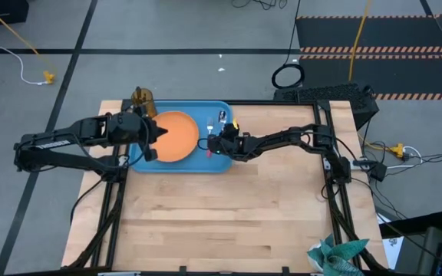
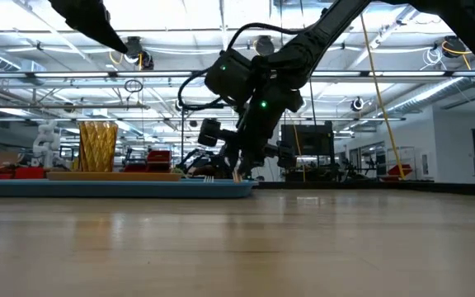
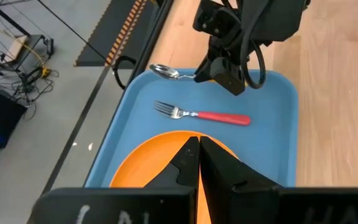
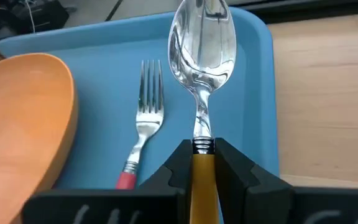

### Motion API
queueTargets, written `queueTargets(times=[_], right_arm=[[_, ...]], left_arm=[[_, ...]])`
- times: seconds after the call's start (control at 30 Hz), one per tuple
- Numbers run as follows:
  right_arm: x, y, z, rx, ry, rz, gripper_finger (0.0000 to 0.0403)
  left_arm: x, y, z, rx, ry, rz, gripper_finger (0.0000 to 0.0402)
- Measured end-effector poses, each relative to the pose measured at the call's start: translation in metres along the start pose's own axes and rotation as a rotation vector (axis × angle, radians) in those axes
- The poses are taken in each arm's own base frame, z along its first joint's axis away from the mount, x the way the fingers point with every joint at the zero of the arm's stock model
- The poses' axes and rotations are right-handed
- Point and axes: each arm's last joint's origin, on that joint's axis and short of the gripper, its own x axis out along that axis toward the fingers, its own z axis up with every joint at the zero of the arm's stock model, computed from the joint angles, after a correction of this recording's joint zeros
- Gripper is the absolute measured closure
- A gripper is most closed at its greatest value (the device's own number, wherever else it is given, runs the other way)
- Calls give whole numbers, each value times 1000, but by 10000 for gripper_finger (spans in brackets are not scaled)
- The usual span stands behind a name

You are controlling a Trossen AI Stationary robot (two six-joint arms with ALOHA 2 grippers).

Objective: Pick and place plate/cup/fork/spoon on tray
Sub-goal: Put the yellow spoon on the blue tray

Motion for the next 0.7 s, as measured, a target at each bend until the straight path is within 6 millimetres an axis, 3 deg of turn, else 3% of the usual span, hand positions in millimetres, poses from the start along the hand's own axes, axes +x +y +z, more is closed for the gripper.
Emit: queueTargets(times=[0.7], right_arm=[[4,-6,-8,41,23,-7,362]], left_arm=[[0,1,4,-12,-43,9,385]])
